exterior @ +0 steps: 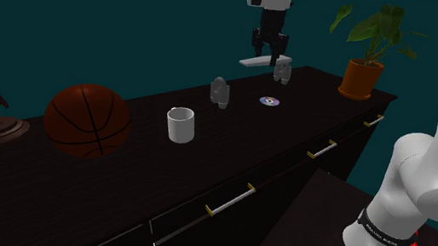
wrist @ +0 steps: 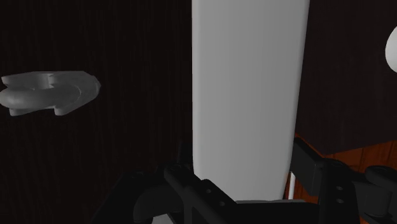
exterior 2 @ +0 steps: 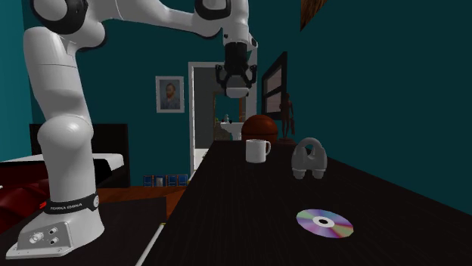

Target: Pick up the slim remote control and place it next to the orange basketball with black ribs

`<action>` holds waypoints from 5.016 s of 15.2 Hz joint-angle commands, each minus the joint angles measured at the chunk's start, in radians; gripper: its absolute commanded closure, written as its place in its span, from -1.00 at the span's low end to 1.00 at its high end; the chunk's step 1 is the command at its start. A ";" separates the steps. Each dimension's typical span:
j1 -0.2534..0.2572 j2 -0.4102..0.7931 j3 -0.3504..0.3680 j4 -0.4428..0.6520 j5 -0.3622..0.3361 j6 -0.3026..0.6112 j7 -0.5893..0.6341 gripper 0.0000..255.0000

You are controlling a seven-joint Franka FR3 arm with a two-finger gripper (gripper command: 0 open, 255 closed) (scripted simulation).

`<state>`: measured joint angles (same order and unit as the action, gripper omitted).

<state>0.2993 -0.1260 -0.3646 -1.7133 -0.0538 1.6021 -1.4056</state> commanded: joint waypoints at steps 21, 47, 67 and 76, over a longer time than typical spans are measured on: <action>0.195 0.172 0.226 0.229 0.049 -0.069 0.417 1.00; 0.299 0.336 0.303 0.214 0.056 0.107 0.599 1.00; 0.300 0.356 0.304 -0.028 0.057 0.369 0.600 1.00; 0.299 0.392 0.305 -0.102 0.059 0.479 0.600 1.00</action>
<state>0.5984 0.2647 -0.0599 -1.8046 0.0052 2.0683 -0.8061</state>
